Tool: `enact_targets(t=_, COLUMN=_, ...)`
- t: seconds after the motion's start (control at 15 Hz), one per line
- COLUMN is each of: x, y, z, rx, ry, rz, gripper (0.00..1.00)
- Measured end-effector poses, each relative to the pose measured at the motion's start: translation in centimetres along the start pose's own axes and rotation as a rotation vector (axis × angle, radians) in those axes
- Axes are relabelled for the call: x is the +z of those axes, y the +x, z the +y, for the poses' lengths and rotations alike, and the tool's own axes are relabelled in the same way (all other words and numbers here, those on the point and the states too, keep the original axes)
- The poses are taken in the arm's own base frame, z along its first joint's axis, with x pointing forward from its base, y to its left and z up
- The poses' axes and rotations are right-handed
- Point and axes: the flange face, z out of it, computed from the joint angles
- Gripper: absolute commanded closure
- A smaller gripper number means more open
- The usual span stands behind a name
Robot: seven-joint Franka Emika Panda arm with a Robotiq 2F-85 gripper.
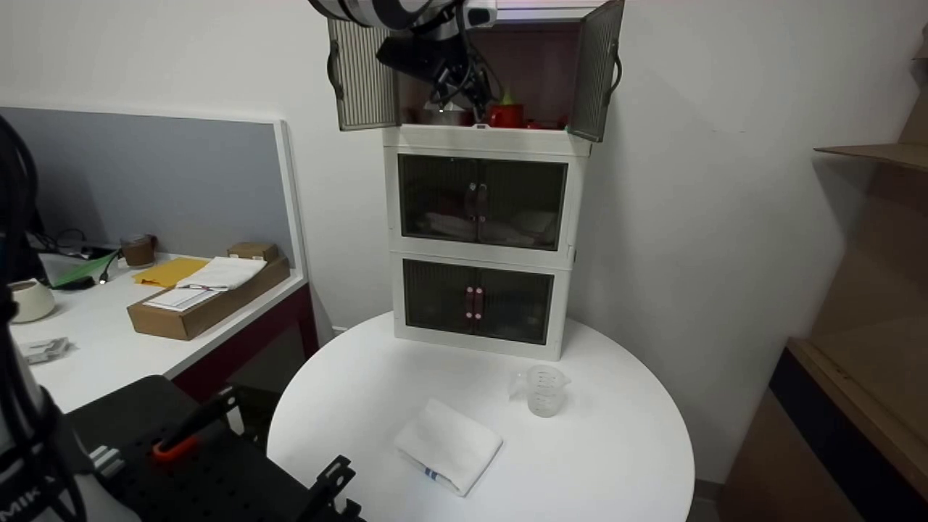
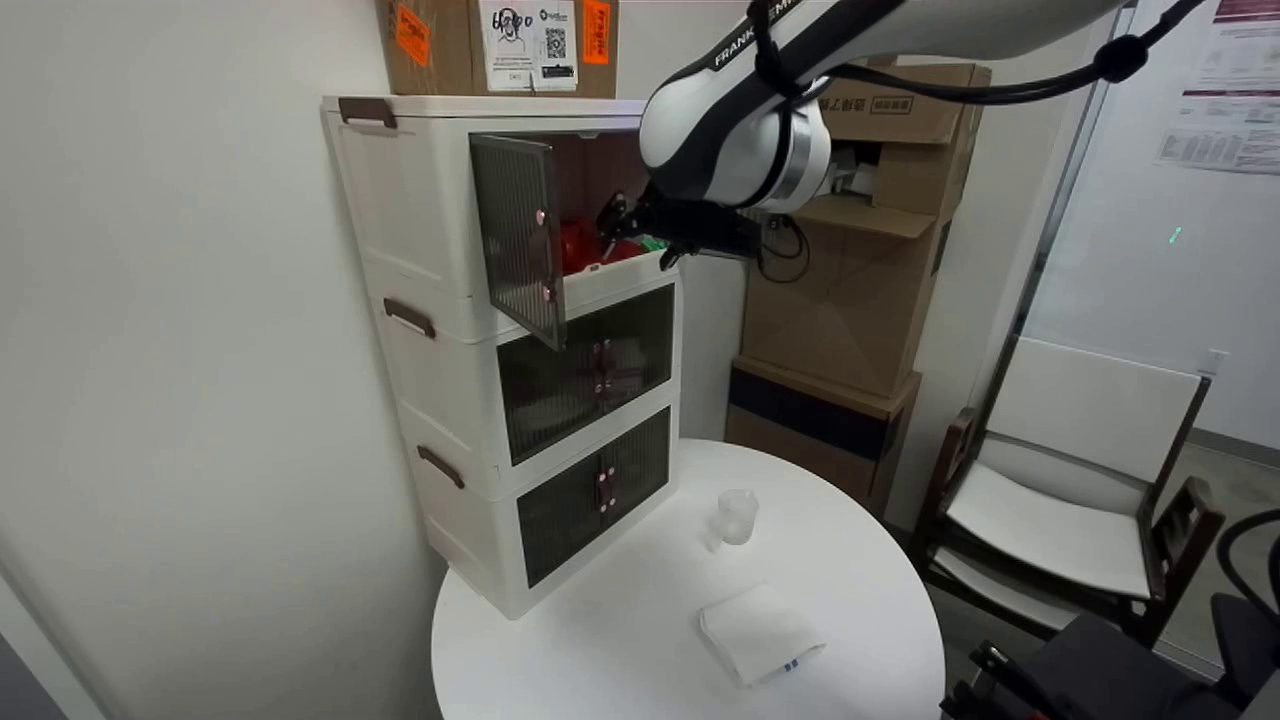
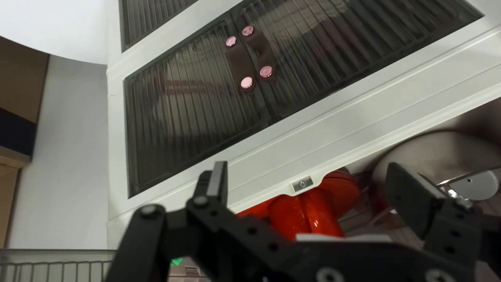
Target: Shift the red cup to the table
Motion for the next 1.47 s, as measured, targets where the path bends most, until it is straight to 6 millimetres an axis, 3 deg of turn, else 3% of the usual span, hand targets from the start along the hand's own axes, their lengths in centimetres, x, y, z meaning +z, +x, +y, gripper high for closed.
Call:
enact_targets(t=0.47, x=0.3, y=0.6, z=-0.1, rx=-0.072, ry=-0.017, rz=0.077, gripper=0.00)
enact_targets(t=1.13, x=3.0, y=3.5, z=-1.2, rx=-0.128, ry=0.025, rz=0.105, gripper=0.00)
enact_targets(t=1.47, x=5.4, y=4.8, z=-0.8, rx=-0.118, ry=0.026, rz=0.111, gripper=0.00)
